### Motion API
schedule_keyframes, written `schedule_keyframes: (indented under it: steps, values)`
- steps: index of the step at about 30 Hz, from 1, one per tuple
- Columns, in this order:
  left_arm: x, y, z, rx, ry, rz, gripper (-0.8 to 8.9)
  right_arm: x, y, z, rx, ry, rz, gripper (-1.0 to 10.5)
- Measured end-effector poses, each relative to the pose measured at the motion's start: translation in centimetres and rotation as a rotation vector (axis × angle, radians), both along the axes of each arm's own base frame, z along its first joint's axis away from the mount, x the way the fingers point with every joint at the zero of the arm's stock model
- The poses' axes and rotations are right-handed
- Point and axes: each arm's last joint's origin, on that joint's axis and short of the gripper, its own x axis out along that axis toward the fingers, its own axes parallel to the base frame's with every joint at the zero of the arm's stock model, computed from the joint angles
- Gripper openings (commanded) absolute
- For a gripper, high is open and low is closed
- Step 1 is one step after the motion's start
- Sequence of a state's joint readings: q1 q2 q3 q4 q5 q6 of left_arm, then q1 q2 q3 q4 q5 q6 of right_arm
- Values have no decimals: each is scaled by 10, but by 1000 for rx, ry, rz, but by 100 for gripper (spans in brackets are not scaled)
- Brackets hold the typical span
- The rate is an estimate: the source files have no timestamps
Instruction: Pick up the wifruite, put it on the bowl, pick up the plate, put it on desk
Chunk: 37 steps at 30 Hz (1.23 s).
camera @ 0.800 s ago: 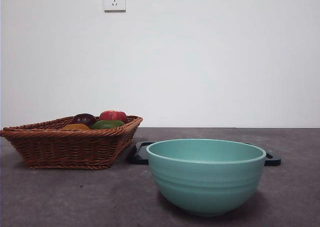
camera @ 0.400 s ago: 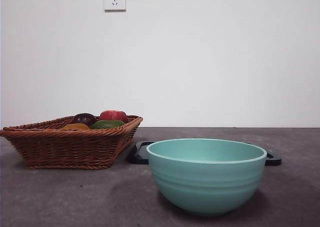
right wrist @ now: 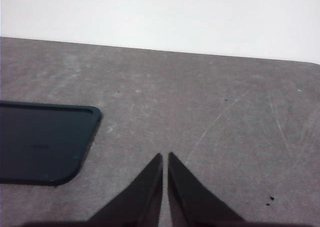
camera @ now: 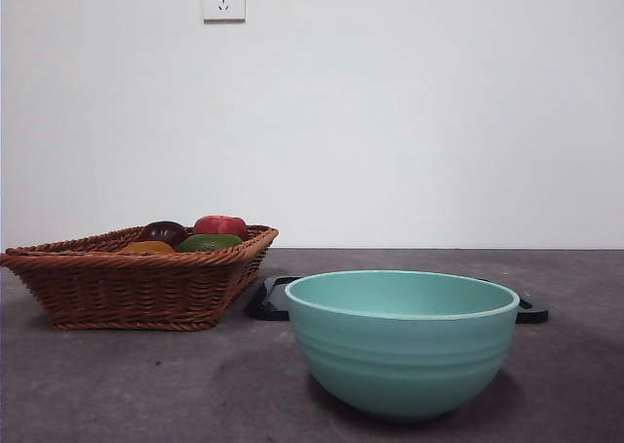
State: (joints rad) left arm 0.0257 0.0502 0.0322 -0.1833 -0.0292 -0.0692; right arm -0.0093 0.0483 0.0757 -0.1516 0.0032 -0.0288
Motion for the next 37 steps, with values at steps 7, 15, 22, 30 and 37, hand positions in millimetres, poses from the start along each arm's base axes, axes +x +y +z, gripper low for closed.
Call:
schedule_keyframes:
  steps: [7, 15, 22, 30, 37]
  values:
    - [0, 0, 0, 0, 0, 0, 9, -2, 0, -10, 7, 37, -7, 10]
    - [0, 0, 0, 0, 0, 0, 9, -2, 0, -17, 12, 73, -8, 9]
    - [0, 0, 0, 0, 0, 0, 9, -2, -1, -17, 9, 73, -24, 10]
    - [0, 0, 0, 0, 0, 0, 9, -2, -1, -17, 8, 72, -32, 10]
    - [0, 0, 0, 0, 0, 0, 9, -2, -1, -17, 8, 71, -30, 9]
